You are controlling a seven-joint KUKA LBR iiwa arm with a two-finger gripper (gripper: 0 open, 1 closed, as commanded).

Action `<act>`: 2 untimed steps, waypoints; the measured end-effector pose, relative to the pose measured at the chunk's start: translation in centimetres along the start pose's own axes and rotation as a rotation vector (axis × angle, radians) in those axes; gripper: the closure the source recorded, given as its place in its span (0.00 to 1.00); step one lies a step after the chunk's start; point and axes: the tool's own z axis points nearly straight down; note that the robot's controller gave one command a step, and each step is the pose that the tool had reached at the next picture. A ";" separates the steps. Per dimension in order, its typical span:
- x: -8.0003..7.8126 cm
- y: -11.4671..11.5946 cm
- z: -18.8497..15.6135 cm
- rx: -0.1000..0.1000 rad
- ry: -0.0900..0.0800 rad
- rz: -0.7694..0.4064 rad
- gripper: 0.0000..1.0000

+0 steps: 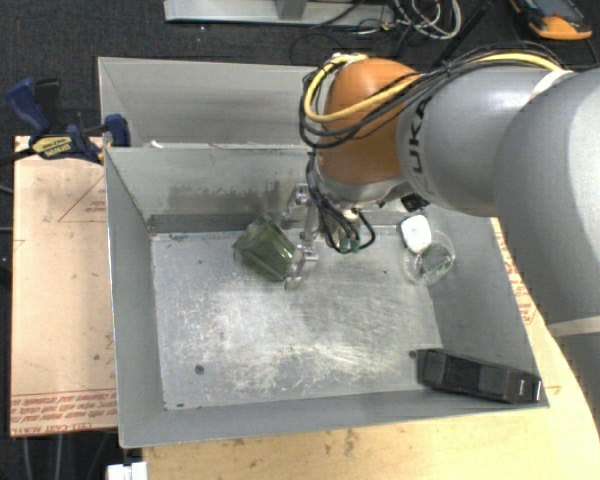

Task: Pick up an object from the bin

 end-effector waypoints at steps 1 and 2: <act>-0.5 3.5 2.9 0.001 0.005 -0.025 0.00; -0.7 6.7 2.9 -0.001 0.002 -0.128 1.00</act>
Offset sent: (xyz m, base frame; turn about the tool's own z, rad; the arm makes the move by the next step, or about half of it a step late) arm 0.0091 0.0659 -0.0308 -0.1284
